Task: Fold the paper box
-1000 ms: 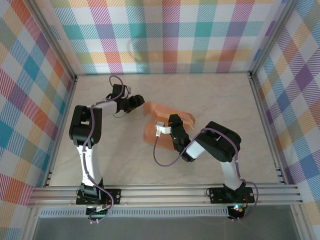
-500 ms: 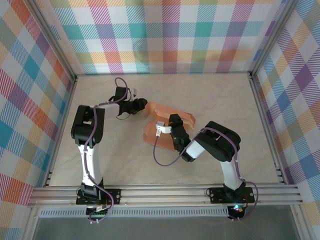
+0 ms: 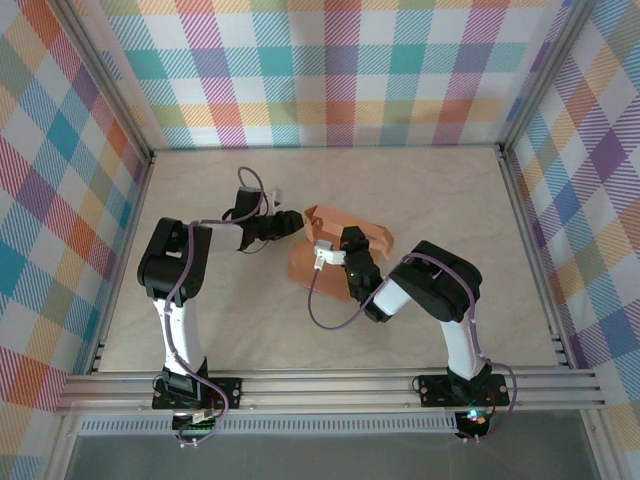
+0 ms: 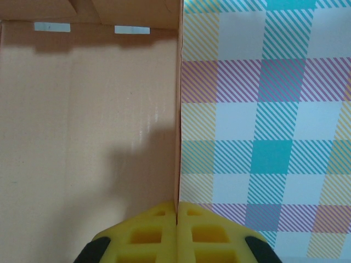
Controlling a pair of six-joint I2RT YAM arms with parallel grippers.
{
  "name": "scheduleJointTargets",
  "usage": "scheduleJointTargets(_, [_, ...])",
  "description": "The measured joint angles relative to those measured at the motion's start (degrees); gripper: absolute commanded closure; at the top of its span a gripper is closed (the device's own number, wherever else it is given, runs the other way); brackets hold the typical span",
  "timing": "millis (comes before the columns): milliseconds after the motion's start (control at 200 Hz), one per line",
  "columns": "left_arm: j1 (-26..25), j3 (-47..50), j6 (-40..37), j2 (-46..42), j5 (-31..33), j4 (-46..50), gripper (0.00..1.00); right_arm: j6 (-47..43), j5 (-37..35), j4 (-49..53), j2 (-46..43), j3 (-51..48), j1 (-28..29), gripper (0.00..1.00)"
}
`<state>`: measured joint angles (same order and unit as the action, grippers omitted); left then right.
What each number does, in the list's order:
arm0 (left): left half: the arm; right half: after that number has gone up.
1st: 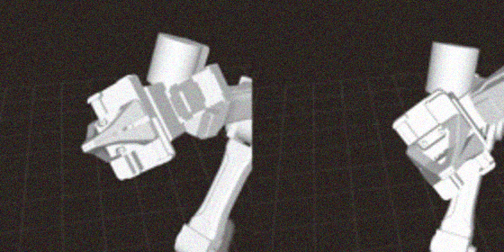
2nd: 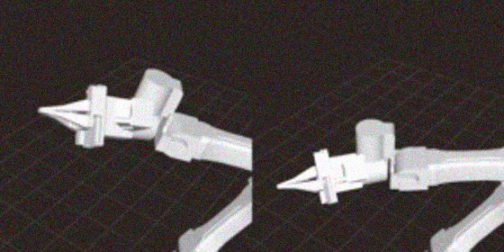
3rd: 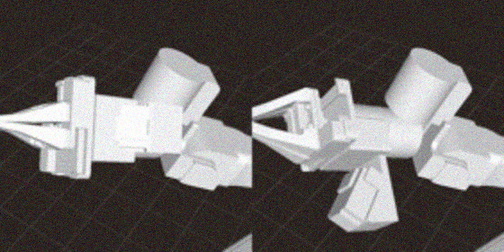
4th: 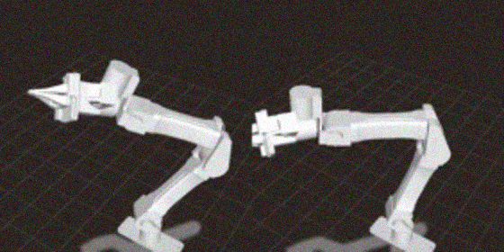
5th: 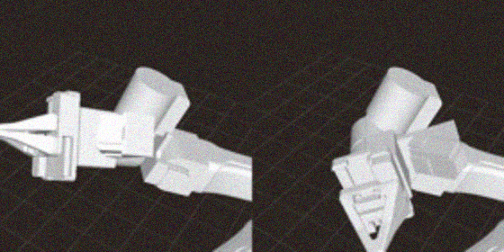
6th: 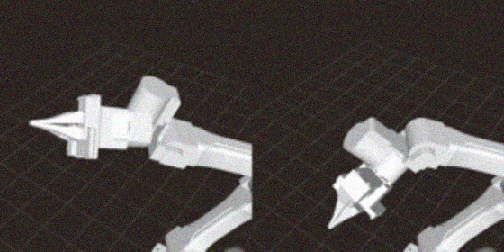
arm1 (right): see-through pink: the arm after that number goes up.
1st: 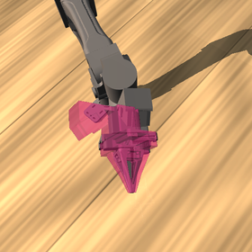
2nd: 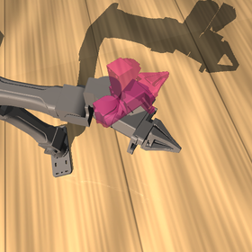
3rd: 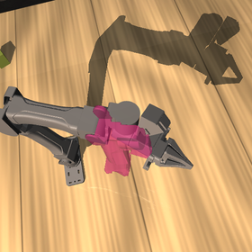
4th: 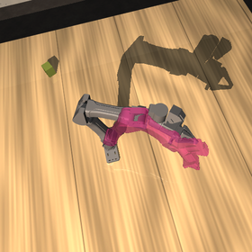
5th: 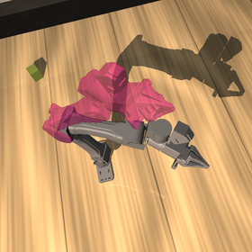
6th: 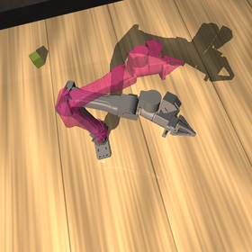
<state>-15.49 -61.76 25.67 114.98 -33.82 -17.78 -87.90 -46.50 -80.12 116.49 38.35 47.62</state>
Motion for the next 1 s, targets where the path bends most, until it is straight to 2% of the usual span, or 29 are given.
scheduleJointTargets(270, [-1.22, 2.69, -2.58, -1.07, -1.25, -5.35, 0.57, 0.02, 0.04, 0.0, 0.0, 0.0, 0.02, 1.0])
scheduleJointTargets(495, [-2.86, 4.44, -6.86, -2.75, 0.83, -8.17, 0.58, 0.02, 0.0, 0.0, 0.0, 0.0, 0.02, 1.0])
scheduleJointTargets(1000, [-3.26, 10.21, -12.83, -3.63, 0.2, -17.55, 0.55, 0.42, 0.0, -0.04, 0.07, 0.0, -0.02, 1.0])
